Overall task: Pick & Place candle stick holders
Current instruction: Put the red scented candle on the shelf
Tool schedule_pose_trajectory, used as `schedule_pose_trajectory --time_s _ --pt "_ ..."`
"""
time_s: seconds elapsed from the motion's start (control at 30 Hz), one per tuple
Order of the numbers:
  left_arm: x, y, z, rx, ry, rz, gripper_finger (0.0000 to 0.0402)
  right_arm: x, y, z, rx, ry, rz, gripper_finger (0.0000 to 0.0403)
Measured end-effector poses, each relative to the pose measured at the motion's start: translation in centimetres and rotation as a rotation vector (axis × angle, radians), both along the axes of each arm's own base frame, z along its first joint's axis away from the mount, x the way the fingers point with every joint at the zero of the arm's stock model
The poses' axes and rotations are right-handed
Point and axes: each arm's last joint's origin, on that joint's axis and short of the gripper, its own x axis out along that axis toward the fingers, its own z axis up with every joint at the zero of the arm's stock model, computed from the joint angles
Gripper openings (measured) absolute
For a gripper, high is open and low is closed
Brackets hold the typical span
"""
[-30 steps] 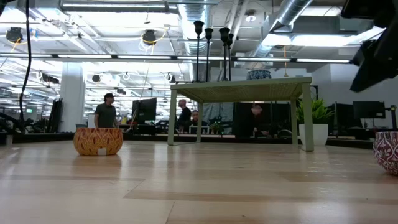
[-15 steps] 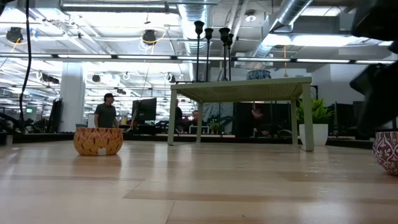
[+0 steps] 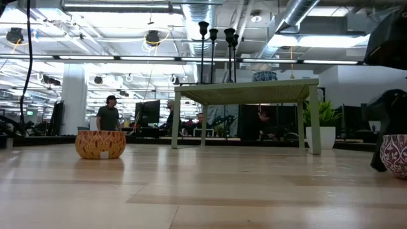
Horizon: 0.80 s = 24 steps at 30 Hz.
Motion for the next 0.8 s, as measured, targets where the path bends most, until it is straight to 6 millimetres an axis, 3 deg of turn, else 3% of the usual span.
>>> schedule_pose_trajectory --time_s 0.4,0.57,0.8 --pt "0.0 0.0 0.0 -0.026 -0.009 0.0 0.0287 -0.2 0.0 0.0 -0.016 0.002 0.007 0.0279" --pt "0.0 0.0 0.0 -0.027 -0.009 0.0 0.0287 -0.2 -0.1 0.4 0.001 0.006 0.009 0.0282" --pt "0.0 0.0 0.0 -0.025 -0.009 0.0 0.0287 -0.3 -1.0 3.0 0.042 -0.039 -0.025 0.0289"
